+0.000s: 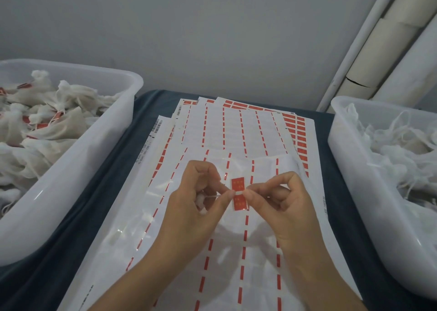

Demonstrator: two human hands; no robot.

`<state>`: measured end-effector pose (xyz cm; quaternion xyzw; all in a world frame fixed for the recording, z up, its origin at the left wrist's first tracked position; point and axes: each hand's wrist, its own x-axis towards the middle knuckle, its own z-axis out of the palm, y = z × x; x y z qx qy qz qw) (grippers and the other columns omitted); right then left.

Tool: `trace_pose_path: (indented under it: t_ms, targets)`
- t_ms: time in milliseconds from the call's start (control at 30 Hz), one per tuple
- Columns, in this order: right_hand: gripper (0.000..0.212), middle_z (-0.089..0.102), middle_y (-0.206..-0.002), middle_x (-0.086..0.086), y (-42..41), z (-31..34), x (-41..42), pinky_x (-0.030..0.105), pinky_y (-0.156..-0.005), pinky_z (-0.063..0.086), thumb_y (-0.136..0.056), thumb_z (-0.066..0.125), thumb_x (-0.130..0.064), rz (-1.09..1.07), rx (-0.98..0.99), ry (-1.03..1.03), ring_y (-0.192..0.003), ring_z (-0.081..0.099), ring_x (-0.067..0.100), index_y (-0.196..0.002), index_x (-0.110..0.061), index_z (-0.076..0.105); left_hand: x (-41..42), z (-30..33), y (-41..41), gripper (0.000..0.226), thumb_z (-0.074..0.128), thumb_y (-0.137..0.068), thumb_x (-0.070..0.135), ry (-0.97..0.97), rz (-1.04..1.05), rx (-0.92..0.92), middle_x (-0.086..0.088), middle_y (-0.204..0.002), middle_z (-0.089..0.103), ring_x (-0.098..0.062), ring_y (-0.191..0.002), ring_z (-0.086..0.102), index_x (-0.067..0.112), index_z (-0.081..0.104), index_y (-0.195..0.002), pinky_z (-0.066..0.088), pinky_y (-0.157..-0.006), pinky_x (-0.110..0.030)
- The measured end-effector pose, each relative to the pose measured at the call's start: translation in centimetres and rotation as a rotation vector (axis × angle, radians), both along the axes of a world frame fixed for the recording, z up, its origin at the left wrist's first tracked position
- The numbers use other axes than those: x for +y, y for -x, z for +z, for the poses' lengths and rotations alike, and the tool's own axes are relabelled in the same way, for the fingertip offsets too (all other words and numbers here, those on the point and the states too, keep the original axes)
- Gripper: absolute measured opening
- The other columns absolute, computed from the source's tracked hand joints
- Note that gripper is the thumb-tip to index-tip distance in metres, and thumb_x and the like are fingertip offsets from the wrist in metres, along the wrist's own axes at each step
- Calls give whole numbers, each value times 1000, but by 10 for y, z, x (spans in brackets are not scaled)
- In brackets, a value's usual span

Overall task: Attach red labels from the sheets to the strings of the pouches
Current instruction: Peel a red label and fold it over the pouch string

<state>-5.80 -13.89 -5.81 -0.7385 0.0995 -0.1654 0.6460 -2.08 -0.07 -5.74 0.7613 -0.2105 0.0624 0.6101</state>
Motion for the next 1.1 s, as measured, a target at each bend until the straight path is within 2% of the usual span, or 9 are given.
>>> trace_pose_path:
  t_ms: [100,200,467,567,633,700,767,933,1100]
  targets:
    - [40,70,-78,-19,0,2,-4,-2,-63,42,-56,69,-41,-17,20,52,-79,66,-2,-87,-25,50,-1,-1,1,17,61,-75,24,-56,-27,-105,25,-76,59,4,-79,56,35,48,-79,42,-61,-2]
    - [39,70,-76,-20,1,5,-9,-4,-66,40,-58,67,-42,18,1,108,-80,66,-3,-89,-26,50,-1,0,0,26,61,-73,31,-118,-42,-223,30,-74,54,9,-79,54,45,56,-94,40,-61,0]
    - [27,56,-83,-46,5,12,-9,-9,-73,32,-62,63,-47,-63,-125,468,-88,55,-19,-82,-36,48,-2,-11,-4,27,63,-75,26,-224,25,-402,7,-73,60,-2,-72,49,17,69,-99,39,-58,-1]
    - [25,57,-85,-44,7,18,-14,-9,-73,32,-65,66,-47,-132,-201,464,-89,55,-19,-80,-36,49,0,-7,-3,22,63,-72,33,-150,24,-257,21,-71,58,4,-72,52,29,70,-93,38,-56,-1]
    - [26,64,-87,-34,8,20,-16,-3,-72,40,-65,69,-44,-172,-232,226,-89,61,-11,-82,-31,53,0,-1,-1,20,62,-65,47,22,-7,-6,20,-65,63,5,-70,55,43,71,-83,39,-55,-3]
    - [32,67,-91,-26,7,20,-13,0,-67,45,-62,68,-44,-114,-158,-33,-89,62,-7,-88,-28,57,0,4,-1,20,65,-55,51,217,-49,246,15,-71,68,3,-69,58,43,74,-70,43,-58,-7]
    - [37,67,-90,-27,4,16,-5,-1,-60,43,-59,66,-45,6,-38,-78,-87,61,-10,-91,-27,61,2,9,-2,23,67,-50,48,343,-77,411,9,-72,70,5,-65,60,34,76,-66,44,-61,-14]
    - [38,71,-88,-18,4,9,11,6,-66,48,-55,69,-40,142,-10,-107,-85,66,0,-89,-23,65,1,9,1,19,67,-58,31,472,-137,485,11,-58,62,4,-52,55,23,78,-72,44,-54,-9]
    - [26,73,-83,-7,5,7,10,13,-65,52,-57,70,-39,102,-46,-196,-78,70,14,-80,-27,72,-1,6,5,23,69,-55,36,478,-173,486,10,-59,61,3,-51,51,25,78,-74,41,-50,-9]
